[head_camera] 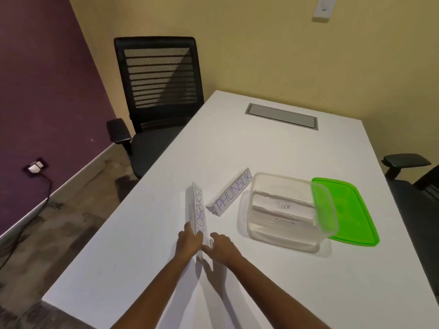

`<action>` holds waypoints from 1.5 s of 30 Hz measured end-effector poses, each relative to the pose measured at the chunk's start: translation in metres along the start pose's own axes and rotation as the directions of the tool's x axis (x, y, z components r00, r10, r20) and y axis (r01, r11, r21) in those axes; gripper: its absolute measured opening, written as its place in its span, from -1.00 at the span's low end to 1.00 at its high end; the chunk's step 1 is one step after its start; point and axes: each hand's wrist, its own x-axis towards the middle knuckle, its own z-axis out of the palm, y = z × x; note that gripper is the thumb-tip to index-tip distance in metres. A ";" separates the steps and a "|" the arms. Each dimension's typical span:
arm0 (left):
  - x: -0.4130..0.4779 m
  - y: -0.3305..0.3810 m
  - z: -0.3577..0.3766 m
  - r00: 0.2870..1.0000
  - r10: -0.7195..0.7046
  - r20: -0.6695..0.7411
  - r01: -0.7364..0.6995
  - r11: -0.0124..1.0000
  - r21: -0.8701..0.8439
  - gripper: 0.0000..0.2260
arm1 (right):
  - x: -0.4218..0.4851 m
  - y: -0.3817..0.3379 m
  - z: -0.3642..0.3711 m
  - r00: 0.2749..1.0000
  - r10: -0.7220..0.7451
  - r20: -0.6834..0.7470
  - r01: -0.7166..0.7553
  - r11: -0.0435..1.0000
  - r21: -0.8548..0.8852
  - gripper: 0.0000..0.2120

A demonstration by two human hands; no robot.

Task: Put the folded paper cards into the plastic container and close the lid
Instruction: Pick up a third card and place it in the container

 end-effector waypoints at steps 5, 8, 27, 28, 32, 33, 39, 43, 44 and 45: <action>-0.005 -0.003 0.005 0.998 0.032 0.049 -0.031 0.999 -0.040 -0.55 | 0.003 -0.009 0.010 0.998 0.061 -0.013 -0.060 0.996 0.070 -0.49; -0.004 -0.003 0.008 0.997 0.030 0.076 -0.026 0.998 -0.050 -0.56 | 0.005 -0.009 0.008 0.990 0.129 -0.054 -0.122 0.985 0.123 -0.52; 0.018 -0.006 0.015 0.950 -0.166 0.263 0.275 0.842 -0.463 -0.68 | 0.010 0.005 0.016 0.829 0.559 0.010 -0.216 0.304 0.928 -0.81; 0.019 -0.006 0.019 0.954 -0.166 0.249 0.266 0.852 -0.451 -0.67 | 0.007 0.004 0.020 0.791 0.612 0.007 -0.224 0.279 0.934 -0.83; 0.018 -0.004 0.027 0.955 -0.143 0.261 0.248 0.866 -0.435 -0.69 | 0.010 0.007 0.026 0.820 0.567 0.077 -0.206 0.166 0.964 -0.69; 0.018 -0.003 0.027 0.953 -0.138 0.271 0.251 0.860 -0.444 -0.73 | 0.011 0.008 0.024 0.832 0.546 0.094 -0.206 0.147 0.967 -0.66; 0.027 -0.002 0.019 0.962 -0.125 0.242 0.232 0.840 -0.491 -0.93 | 0.011 0.010 0.015 0.851 0.519 -0.084 -0.094 0.307 0.947 -0.65; 0.042 -0.002 0.005 0.991 -0.123 0.046 0.129 0.852 -0.507 -0.67 | 0.000 0.006 -0.014 0.855 0.417 -0.309 0.100 0.452 0.887 -0.80; 0.047 -0.003 0.000 0.991 -0.135 -0.011 0.110 0.855 -0.507 -0.63 | -0.003 0.004 -0.022 0.856 0.380 -0.351 0.139 0.486 0.863 -0.84; 0.050 -0.002 -0.005 0.988 -0.147 -0.041 0.106 0.854 -0.509 -0.59 | -0.006 0.004 -0.031 0.856 0.343 -0.386 0.169 0.521 0.837 -0.86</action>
